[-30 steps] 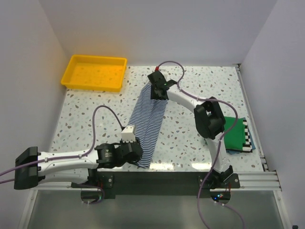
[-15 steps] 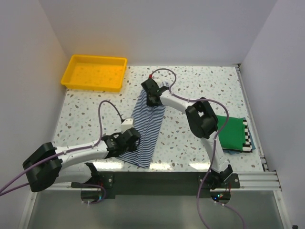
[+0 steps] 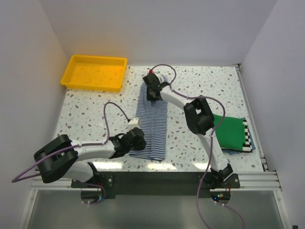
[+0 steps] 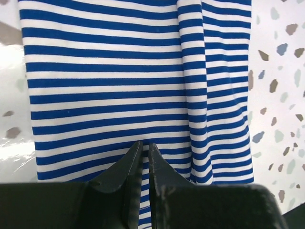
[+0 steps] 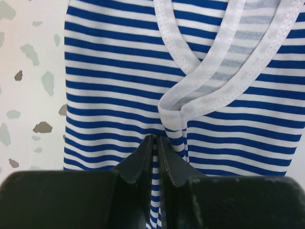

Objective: Fold and stack the tank tops
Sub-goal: Fold the tank top

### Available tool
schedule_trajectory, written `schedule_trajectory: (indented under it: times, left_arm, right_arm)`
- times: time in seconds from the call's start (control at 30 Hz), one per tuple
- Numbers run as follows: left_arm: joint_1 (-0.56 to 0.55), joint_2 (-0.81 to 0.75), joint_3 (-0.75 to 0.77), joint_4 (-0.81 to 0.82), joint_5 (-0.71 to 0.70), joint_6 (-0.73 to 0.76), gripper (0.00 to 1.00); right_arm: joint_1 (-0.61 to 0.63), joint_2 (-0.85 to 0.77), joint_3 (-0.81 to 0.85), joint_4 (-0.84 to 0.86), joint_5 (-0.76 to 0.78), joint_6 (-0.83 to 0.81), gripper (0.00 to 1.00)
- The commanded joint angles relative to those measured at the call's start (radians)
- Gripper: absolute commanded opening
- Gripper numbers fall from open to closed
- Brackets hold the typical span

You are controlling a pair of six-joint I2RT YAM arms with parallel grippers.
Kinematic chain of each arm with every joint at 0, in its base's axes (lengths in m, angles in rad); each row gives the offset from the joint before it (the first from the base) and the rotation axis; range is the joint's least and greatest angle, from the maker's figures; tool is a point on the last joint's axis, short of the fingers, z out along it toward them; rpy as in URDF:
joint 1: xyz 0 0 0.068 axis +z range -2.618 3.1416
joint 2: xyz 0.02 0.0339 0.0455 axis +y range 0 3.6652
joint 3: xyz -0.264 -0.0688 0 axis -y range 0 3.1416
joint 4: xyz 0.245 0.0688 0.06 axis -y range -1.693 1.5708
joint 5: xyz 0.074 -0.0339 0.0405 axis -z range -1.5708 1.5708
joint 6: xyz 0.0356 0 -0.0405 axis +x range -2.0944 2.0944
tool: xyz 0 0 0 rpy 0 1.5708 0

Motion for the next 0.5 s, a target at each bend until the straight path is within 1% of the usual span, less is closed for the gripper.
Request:
schedule_trajectory:
  times: [0.0, 0.07, 0.13, 0.2, 0.23, 0.27, 0.3, 0.33, 0.4, 0.47]
  left_arm:
    - [-0.019, 0.084, -0.012, 0.000, 0.088, -0.042, 0.15]
    - [-0.020, 0.087, 0.015, -0.014, 0.072, -0.044, 0.16]
    - [-0.016, 0.067, 0.043, -0.025, 0.066, -0.038, 0.18]
    - [-0.016, 0.030, 0.067, -0.095, 0.054, -0.027, 0.22]
    - [-0.016, 0.014, 0.095, -0.112, 0.049, -0.016, 0.28]
    - [-0.017, -0.003, 0.110, -0.129, 0.043, -0.007, 0.31]
    - [-0.016, -0.040, 0.126, -0.167, 0.029, 0.001, 0.33]
    - [-0.016, -0.061, 0.153, -0.190, 0.019, 0.013, 0.39]
    - [-0.014, -0.127, 0.176, -0.251, -0.009, 0.025, 0.41]
    - [-0.010, -0.170, 0.195, -0.293, -0.020, 0.031, 0.44]
  right_arm:
    - [-0.042, 0.035, 0.041, -0.005, -0.039, -0.087, 0.13]
    - [-0.052, 0.024, 0.044, 0.016, -0.076, -0.125, 0.18]
    - [-0.054, 0.010, 0.068, 0.029, -0.099, -0.148, 0.21]
    - [-0.055, -0.002, 0.096, 0.013, -0.111, -0.173, 0.24]
    - [-0.054, -0.013, 0.119, 0.010, -0.122, -0.179, 0.27]
    - [-0.054, -0.042, 0.127, 0.007, -0.134, -0.182, 0.35]
    - [-0.054, -0.063, 0.128, -0.002, -0.139, -0.180, 0.39]
    - [-0.054, -0.085, 0.130, -0.006, -0.142, -0.179, 0.43]
    - [-0.055, -0.163, 0.121, -0.035, -0.133, -0.163, 0.46]
    - [-0.055, -0.229, 0.064, -0.062, -0.113, -0.136, 0.48]
